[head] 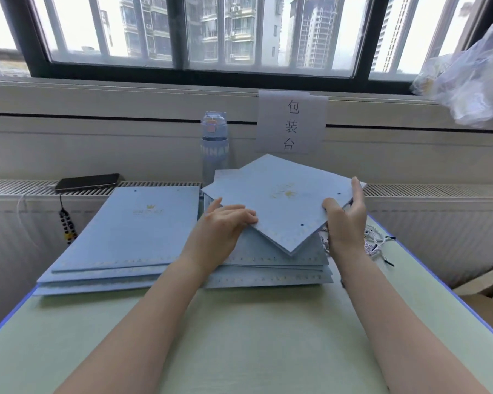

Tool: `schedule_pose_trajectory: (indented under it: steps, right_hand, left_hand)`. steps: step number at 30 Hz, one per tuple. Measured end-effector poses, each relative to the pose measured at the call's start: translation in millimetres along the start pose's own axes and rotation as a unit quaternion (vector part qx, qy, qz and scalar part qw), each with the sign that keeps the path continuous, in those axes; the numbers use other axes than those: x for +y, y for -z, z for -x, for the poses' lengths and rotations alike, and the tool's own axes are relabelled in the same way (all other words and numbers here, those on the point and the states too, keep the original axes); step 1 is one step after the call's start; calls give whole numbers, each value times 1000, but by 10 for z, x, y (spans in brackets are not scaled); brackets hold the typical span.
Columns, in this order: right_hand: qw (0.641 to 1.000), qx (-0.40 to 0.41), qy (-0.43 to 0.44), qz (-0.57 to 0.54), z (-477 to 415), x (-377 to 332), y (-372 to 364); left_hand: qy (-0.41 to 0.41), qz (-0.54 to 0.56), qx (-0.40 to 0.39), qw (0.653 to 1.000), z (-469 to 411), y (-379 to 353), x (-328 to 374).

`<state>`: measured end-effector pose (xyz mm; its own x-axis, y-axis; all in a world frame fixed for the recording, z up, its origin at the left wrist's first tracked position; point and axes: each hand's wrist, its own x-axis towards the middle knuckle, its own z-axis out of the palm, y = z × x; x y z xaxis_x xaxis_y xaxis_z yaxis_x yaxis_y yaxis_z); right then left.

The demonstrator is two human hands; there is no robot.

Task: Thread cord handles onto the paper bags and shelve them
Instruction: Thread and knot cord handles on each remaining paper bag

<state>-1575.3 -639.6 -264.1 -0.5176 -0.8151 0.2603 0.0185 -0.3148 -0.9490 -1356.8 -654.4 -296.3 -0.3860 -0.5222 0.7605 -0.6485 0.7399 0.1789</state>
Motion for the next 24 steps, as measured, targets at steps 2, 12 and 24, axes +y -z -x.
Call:
schedule_pose_trajectory:
  steps: [2, 12, 24]
  right_hand:
    - [993, 4, 23, 119, 58, 49, -42]
    - [890, -109, 55, 439, 39, 129, 10]
    - [807, -203, -76, 549, -286, -130, 630]
  left_hand:
    - [34, -9, -59, 998, 33, 20, -60]
    - [123, -10, -237, 964, -23, 25, 359]
    - [258, 29, -241, 935, 14, 106, 184]
